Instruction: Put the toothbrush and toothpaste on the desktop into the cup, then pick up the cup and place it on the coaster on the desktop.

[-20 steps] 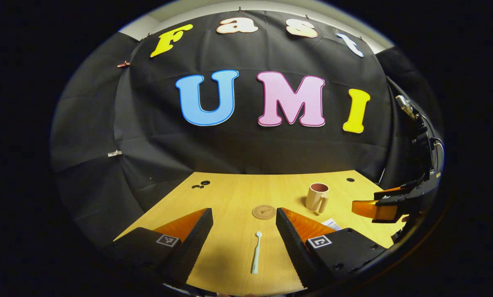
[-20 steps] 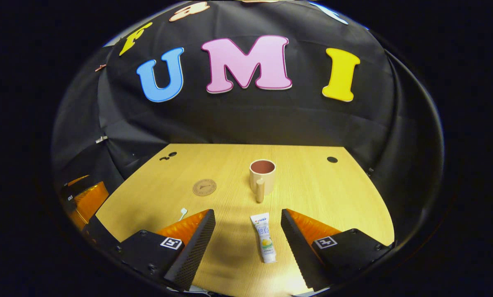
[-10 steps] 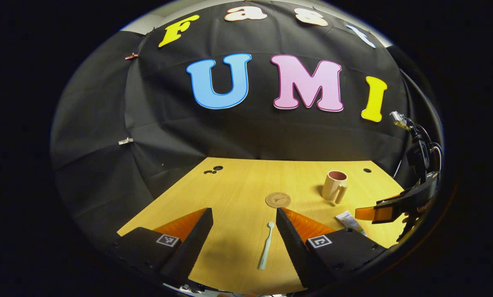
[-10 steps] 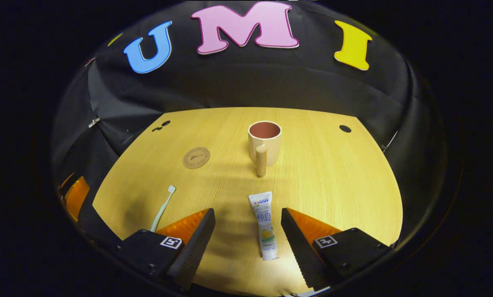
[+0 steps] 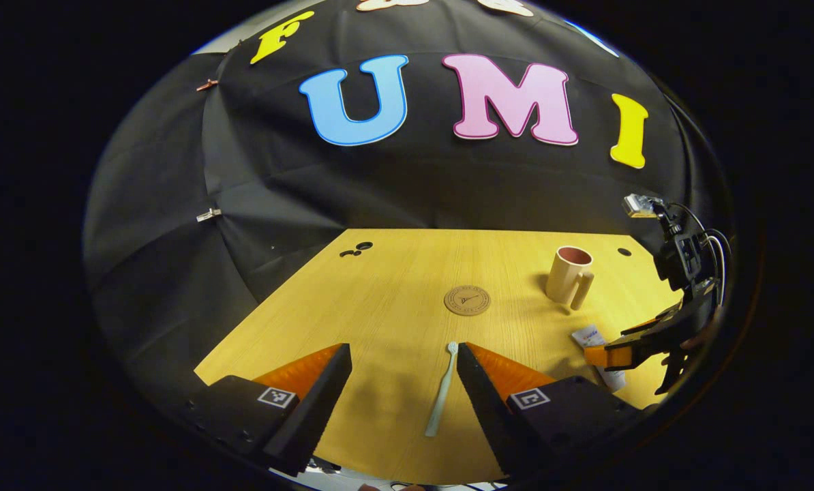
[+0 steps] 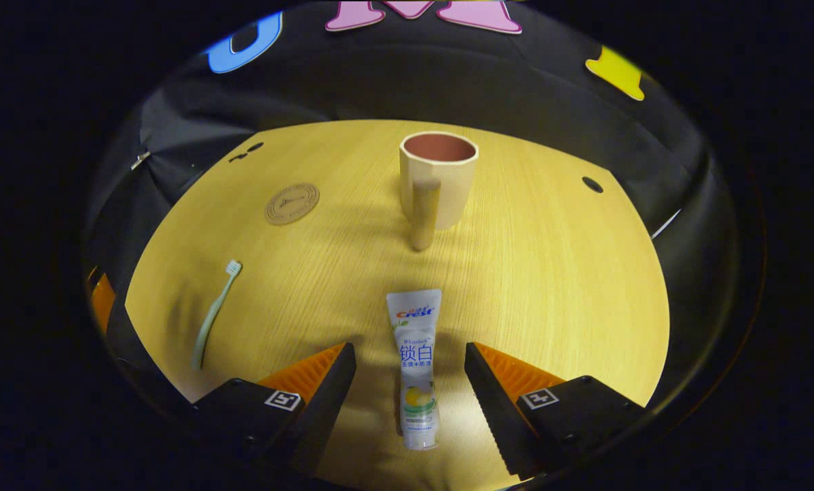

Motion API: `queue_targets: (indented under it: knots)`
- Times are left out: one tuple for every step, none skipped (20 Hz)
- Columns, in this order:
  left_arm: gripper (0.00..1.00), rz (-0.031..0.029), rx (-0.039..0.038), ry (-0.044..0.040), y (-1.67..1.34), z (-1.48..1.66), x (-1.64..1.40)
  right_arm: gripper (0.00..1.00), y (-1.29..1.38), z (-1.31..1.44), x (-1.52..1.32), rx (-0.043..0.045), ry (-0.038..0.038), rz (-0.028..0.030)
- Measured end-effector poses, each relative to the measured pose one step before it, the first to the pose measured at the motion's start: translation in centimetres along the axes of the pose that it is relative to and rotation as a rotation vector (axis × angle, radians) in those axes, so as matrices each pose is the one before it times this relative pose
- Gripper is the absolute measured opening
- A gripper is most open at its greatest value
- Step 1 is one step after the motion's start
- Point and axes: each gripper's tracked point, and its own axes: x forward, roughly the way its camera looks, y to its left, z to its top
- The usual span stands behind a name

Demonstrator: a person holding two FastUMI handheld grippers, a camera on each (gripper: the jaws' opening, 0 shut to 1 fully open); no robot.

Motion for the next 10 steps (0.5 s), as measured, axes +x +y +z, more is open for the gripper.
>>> queue_targets:
  knots:
    - [0.99,-0.00212,0.00613,0.00769,-0.072,-0.122,0.059,1.00,0.013,-0.314,0.506,-0.00614,0.01636,0.00437]
    - [1.00,-0.00019,0.00539,0.00641,-0.116,-0.128,0.080,0.99,-0.159,-0.103,0.418,-0.01680,0.00613,-0.00302]
    - [1.00,0.00049,0.00332,0.00397,-0.049,0.045,0.008,0.99,-0.261,-0.042,0.172,-0.01190,0.00347,-0.00396]
    - [1.00,-0.00149,0.00085,0.00098,-0.144,-0.037,0.116,0.98,-0.094,-0.068,0.191,-0.00267,0.00637,-0.00007]
    - [1.00,-0.00089,-0.00077,0.00186,-0.150,0.067,0.036,0.98,-0.146,-0.213,0.233,0.00483,0.00807,0.00016]
    - [1.00,-0.00029,-0.00071,0.00276,-0.157,-0.139,0.139,0.98,-0.190,-0.144,0.183,0.01212,0.01044,-0.00111]
    - [1.00,0.00135,0.00048,0.00177,0.003,0.033,-0.001,0.98,-0.171,-0.123,0.311,0.01846,0.01029,-0.00168]
    - [1.00,0.00254,0.00275,0.00018,0.133,-0.115,-0.048,0.98,0.020,-0.109,0.203,0.01723,0.00867,0.00602]
    - [1.00,0.00493,0.00458,0.00210,0.148,0.024,0.058,0.98,0.092,-0.333,0.121,0.01553,0.02189,0.00879]
    - [1.00,0.00403,0.00224,0.00197,0.142,-0.103,0.059,0.99,-0.054,0.385,-0.259,0.00308,-0.01721,0.00015]
